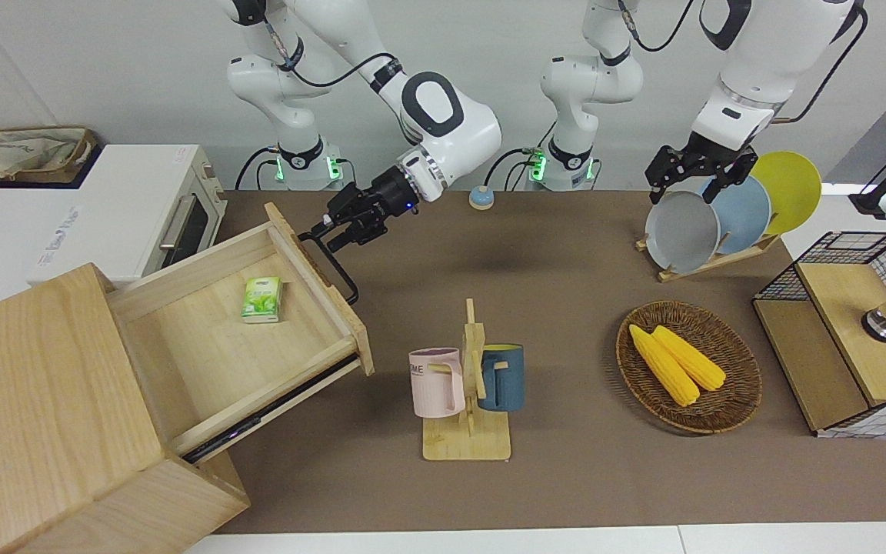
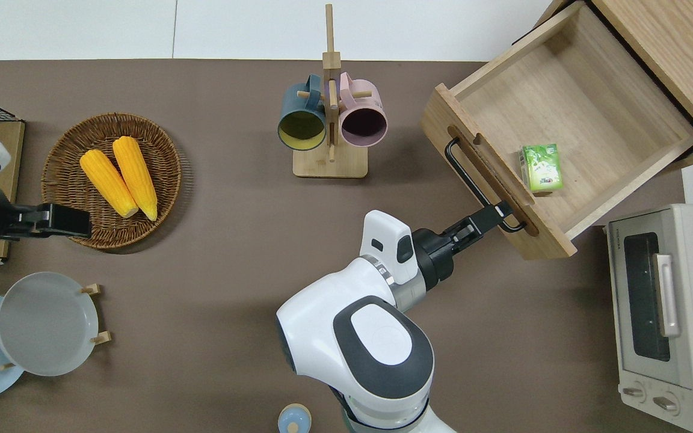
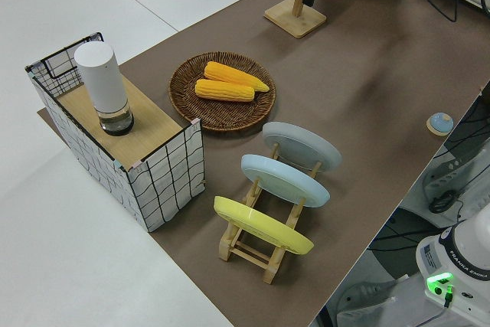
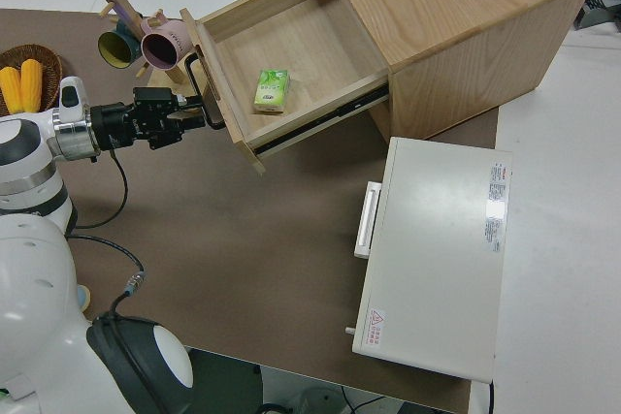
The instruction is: Slide drawer open with right arm
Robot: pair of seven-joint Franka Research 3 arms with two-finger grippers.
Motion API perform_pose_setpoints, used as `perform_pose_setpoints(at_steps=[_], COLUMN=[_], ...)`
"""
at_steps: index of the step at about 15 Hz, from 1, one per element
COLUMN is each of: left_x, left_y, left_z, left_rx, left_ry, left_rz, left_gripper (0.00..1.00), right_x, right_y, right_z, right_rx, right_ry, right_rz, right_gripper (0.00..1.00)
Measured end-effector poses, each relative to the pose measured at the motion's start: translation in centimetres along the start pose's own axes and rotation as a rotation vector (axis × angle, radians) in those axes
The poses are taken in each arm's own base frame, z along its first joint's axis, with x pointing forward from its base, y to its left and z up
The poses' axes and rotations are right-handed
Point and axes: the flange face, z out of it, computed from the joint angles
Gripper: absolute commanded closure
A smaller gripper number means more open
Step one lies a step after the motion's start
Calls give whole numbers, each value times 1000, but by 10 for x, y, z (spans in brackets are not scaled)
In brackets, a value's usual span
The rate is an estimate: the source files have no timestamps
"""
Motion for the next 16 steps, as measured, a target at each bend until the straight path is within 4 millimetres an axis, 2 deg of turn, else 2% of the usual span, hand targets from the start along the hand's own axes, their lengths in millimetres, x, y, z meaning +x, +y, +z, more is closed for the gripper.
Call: perform_pose_setpoints(at_steps=[5, 10, 13, 16], left_x=[0, 0, 0, 0], left_y=[0, 0, 0, 0], left_z=[0, 0, 0, 0], left_rx=[0, 0, 0, 0], left_ry=[0, 0, 0, 0], left_rz=[0, 0, 0, 0], left_gripper=[2, 2, 2, 2], right_x=[0, -4, -6, -12], right_y=[0, -7, -13, -23], right_z=[-1, -4, -19, -42], right_rx=[4, 63, 87, 140], right_ry=[0, -27, -10, 0], right_rz=[89, 147, 155, 166], right_gripper=[17, 15, 17, 17])
